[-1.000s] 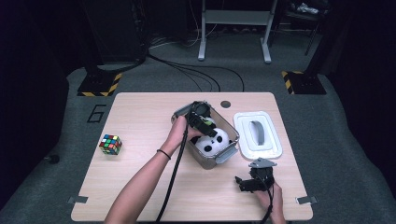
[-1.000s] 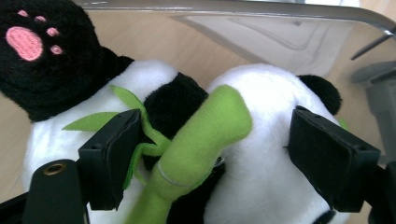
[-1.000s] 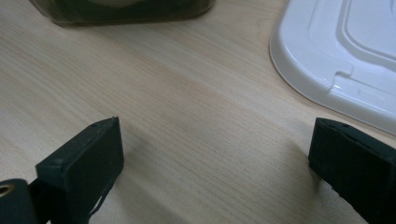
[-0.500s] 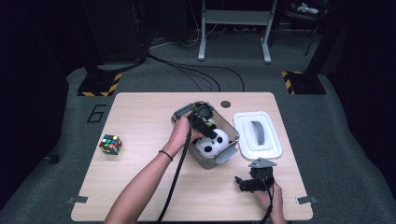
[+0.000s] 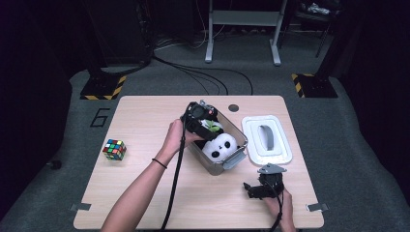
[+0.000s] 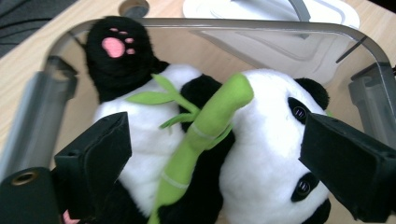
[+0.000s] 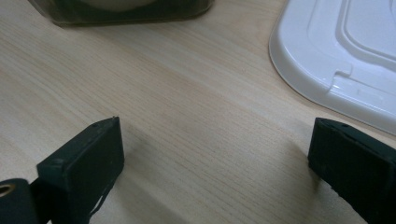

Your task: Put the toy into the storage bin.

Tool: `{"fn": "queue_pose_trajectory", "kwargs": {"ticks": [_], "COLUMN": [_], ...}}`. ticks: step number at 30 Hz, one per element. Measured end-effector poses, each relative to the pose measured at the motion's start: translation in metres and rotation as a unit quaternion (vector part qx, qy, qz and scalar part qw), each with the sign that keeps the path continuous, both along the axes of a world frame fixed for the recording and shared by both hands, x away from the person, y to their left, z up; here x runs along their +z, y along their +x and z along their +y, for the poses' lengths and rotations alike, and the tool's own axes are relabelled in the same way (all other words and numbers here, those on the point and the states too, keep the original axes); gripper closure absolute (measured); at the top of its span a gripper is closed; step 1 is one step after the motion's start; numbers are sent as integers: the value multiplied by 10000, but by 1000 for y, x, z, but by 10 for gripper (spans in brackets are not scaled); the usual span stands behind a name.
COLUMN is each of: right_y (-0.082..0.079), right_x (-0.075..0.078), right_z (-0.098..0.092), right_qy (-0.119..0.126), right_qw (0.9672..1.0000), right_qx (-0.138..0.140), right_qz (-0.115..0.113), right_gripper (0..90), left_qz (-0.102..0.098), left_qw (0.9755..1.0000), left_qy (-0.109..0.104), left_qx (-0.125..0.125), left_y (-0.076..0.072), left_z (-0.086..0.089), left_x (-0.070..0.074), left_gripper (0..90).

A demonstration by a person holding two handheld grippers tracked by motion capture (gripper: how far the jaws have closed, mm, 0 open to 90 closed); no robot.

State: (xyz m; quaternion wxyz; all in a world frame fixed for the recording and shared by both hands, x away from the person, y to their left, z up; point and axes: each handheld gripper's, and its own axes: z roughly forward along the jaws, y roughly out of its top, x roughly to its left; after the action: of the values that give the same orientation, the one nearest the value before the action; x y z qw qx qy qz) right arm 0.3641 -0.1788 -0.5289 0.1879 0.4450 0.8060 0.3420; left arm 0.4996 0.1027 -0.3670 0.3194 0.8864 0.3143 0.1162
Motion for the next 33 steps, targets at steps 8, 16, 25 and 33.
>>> {"fn": "queue_pose_trajectory", "kwargs": {"ticks": [8, 16, 25, 33], "right_y": [0, 0, 0, 0], "right_x": [0, 0, 0, 0], "right_z": [0, 0, 0, 0], "right_qy": [4, 11, 11, 1], "right_qw": [10000, 10000, 10000, 10000], "right_qx": [-9, -12, -12, 1], "right_qz": [3, 0, 1, -12], "right_gripper": [26, 28, 28, 28], "left_qz": [-170, -318, -434, -484], "left_qw": [9997, 9991, 9973, 9955], "left_qy": [-146, -152, -295, -367], "left_qx": [93, 225, 513, 721], "left_y": [-9, -18, -25, -31], "left_z": [23, 49, 79, 103], "left_x": [12, 22, 22, 18], "left_gripper": [53, 29, 17, 3]}}
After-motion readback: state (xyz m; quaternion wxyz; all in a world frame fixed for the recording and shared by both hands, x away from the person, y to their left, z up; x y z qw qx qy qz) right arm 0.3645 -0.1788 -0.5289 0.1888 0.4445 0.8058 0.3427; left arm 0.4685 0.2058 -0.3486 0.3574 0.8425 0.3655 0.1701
